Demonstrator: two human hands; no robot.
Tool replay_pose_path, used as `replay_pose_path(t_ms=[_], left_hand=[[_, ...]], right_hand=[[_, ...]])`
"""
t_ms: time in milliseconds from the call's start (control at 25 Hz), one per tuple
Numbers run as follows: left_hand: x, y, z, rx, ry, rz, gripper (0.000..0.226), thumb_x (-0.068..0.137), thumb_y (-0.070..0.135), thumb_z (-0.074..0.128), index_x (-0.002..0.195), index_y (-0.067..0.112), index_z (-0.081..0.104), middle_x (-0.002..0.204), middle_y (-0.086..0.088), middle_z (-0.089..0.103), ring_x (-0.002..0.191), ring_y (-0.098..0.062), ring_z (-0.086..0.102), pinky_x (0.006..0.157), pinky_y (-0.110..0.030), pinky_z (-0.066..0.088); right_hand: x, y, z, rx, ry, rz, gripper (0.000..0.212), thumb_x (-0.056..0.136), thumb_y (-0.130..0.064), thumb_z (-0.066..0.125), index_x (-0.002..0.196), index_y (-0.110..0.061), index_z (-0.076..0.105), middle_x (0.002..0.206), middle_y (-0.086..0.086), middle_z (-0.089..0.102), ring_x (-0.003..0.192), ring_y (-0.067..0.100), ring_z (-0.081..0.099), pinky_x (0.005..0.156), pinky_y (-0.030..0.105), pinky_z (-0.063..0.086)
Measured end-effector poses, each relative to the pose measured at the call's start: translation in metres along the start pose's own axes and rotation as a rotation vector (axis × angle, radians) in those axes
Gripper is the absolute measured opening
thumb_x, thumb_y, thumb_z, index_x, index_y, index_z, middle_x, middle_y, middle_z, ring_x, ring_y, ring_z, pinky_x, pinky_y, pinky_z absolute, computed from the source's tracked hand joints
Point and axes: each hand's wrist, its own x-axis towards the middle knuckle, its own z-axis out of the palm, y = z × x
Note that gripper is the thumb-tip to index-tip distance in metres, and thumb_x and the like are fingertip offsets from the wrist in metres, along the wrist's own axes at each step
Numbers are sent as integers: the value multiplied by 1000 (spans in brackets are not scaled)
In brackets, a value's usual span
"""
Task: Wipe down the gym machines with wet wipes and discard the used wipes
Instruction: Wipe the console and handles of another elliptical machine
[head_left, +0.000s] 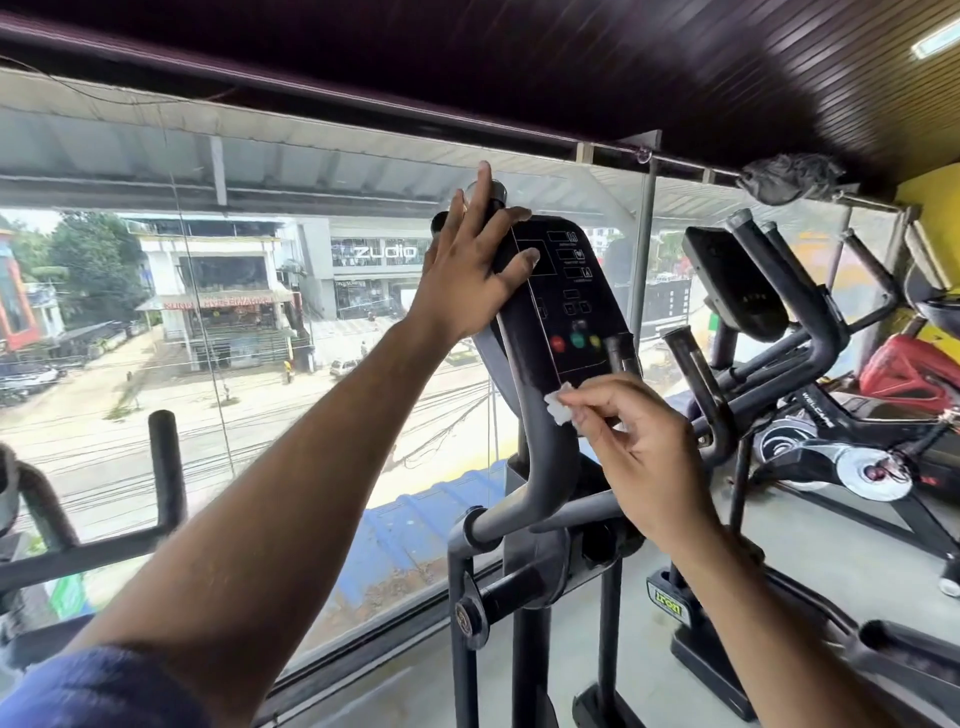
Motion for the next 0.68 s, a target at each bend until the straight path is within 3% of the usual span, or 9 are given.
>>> replay_pose_path(t_ms=[160,240,320,480,680], left_hand=[[-1,1,4,-54,22,34,56,98,62,42,144,34,54,175,1,0,160,-34,-4,125,-63,13],[-3,-1,6,-86,24,49,51,99,59,44,141,33,57,175,-1,1,160,-35,-5,126,-54,6],[-8,-1,7,-118,23,58,48,98,56,48,139,33,58,175,-1,1,160,-35,-7,124,-47,5],[-14,-7,12,-149,34,78,42,99,55,52,135,34,58,175,0,-1,161,-31,-6,127,-57,12],[-14,-7,16,-164,29,84,38,101,54,51,132,34,58,175,1,0,161,-31,-4,127,-55,8]], right_hand=[[-12,4,-15,60,-103,60,15,97,-6,64,104,-13,75,104,1,70,98,17,70,80,18,54],[2,6,-13,139,-17,157,27,96,2,63,103,-22,73,103,-6,74,98,11,71,80,17,53],[13,2,0,169,55,154,28,96,6,61,104,-18,73,107,-1,73,104,14,70,87,23,54],[-16,-2,20,23,121,-19,15,100,2,57,105,1,71,109,7,64,107,24,68,88,36,58],[-38,-12,2,-289,57,-147,18,96,6,62,104,-2,75,106,4,65,101,19,66,83,40,57]])
